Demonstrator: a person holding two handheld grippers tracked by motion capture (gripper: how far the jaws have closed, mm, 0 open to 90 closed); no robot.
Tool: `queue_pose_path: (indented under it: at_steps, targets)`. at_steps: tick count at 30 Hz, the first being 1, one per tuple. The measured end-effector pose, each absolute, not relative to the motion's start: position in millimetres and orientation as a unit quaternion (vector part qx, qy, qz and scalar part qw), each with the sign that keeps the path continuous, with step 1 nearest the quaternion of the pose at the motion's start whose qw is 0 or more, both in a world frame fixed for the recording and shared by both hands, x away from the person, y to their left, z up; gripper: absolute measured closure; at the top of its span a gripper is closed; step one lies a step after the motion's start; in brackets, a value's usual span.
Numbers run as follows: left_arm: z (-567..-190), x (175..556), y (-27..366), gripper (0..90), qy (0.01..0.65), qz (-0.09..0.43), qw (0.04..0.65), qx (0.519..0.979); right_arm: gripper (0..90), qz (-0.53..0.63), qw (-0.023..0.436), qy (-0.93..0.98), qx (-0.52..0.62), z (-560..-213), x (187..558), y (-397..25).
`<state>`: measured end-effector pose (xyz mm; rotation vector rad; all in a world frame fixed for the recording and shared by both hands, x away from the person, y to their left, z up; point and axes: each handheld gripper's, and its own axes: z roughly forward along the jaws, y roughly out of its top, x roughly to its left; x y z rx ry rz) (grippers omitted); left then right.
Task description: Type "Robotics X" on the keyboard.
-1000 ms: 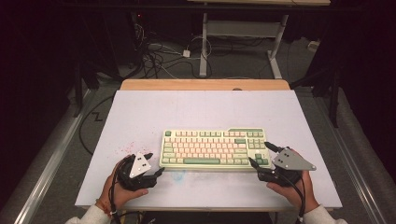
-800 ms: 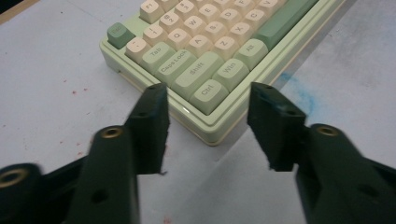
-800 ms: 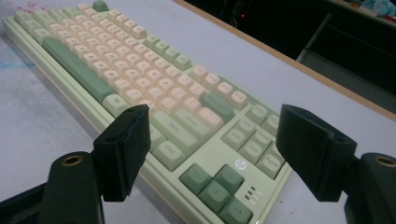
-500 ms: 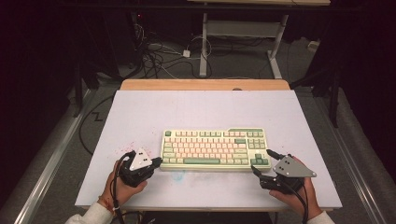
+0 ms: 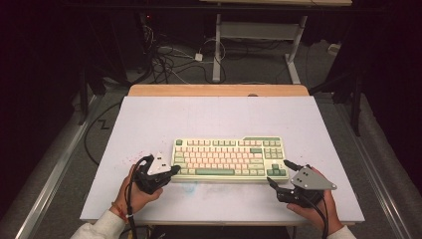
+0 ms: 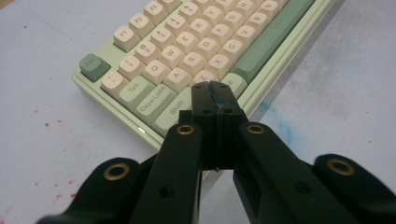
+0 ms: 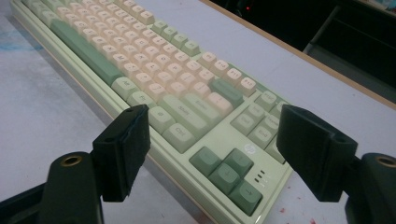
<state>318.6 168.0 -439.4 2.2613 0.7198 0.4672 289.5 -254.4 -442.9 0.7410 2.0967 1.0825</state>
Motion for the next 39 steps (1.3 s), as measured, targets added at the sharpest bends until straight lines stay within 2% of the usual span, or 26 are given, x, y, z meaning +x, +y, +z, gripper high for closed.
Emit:
queue_pose_path:
  at_steps: [39]
  targets:
    - [-441, 359, 105, 87.4, 0.236, 0.149, 0.311, 0.909, 26.0, 0.410, 0.326, 0.807, 0.273, -444, 289, -252]
